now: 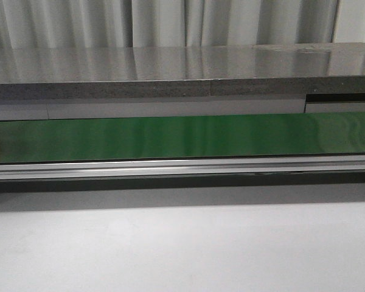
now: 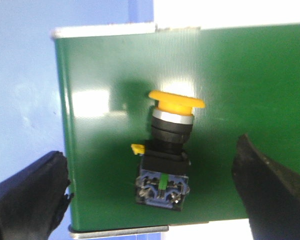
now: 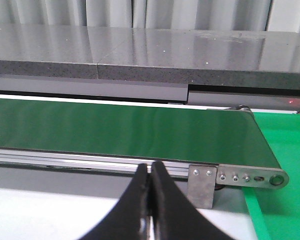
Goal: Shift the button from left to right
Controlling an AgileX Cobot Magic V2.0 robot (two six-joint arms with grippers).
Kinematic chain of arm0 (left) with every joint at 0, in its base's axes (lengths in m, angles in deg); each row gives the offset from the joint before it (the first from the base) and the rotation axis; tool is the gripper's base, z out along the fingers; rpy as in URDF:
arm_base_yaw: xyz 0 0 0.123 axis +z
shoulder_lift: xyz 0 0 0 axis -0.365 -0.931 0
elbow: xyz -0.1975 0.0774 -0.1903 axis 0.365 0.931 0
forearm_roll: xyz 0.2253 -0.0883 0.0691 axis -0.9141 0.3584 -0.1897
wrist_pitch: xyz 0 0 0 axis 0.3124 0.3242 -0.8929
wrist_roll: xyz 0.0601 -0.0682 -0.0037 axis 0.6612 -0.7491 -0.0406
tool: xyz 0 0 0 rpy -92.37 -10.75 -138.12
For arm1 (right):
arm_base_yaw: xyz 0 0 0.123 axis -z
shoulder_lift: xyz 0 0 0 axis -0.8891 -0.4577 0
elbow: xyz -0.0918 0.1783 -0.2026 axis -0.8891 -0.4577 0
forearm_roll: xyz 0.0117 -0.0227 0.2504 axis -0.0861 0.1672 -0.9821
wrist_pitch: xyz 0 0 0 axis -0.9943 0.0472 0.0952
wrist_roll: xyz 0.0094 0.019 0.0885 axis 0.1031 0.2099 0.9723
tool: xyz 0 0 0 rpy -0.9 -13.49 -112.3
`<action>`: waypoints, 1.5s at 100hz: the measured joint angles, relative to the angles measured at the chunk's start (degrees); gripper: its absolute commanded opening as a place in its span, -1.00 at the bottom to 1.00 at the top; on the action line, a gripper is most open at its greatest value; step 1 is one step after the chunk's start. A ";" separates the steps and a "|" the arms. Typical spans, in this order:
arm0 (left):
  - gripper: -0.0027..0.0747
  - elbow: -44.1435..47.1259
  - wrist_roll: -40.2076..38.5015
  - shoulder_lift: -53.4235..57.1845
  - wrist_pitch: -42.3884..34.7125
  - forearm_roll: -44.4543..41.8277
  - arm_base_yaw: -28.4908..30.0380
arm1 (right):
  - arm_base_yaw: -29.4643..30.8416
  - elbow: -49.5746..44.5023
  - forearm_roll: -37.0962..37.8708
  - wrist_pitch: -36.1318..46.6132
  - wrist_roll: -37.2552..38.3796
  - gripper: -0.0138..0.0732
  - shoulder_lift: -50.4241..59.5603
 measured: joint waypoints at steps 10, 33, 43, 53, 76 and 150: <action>0.72 0.46 0.54 4.73 -2.12 0.23 0.00 | 0.00 0.00 0.00 0.00 0.00 -0.84 0.00; 0.72 10.20 1.22 20.05 -11.72 1.09 -0.23 | 0.00 0.00 0.00 0.00 0.00 -0.84 0.00; 0.72 17.02 1.24 27.84 -18.30 1.09 -1.61 | 0.00 0.00 0.00 0.00 0.00 -0.84 0.00; 0.72 24.16 1.82 35.62 -24.40 1.09 -3.97 | 0.00 0.00 0.00 0.00 0.00 -0.84 0.00; 0.72 40.97 2.38 52.21 -35.97 0.47 -7.37 | 0.00 0.00 0.00 0.00 0.00 -0.84 0.00; 0.72 69.00 2.38 81.09 -47.49 0.05 -7.58 | 0.00 0.00 0.00 0.00 0.00 -0.84 0.00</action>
